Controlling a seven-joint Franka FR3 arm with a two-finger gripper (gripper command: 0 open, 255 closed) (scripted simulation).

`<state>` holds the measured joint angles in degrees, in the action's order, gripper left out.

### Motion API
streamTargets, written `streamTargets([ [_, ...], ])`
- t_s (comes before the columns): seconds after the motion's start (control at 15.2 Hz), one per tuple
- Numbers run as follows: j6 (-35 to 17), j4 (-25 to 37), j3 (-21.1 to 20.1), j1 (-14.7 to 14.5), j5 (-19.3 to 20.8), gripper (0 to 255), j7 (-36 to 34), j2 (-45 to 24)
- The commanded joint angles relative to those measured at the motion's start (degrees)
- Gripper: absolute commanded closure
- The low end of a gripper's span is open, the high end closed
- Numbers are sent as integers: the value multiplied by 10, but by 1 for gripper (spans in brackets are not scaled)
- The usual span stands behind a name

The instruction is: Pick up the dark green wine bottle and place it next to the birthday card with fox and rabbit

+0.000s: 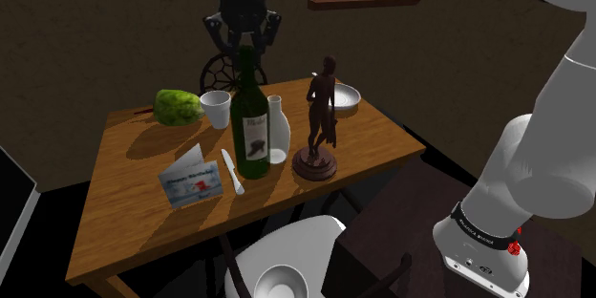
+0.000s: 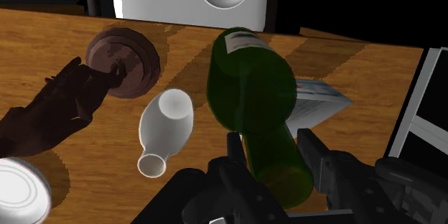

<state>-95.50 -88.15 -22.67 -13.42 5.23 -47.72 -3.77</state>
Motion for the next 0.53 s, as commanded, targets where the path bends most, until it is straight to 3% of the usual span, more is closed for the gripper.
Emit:
streamTargets([
  [0.0,-17,-22,0,1,-2,255,-1,5],
  [0.46,-73,-85,2,3,-4,255,-2,13],
])
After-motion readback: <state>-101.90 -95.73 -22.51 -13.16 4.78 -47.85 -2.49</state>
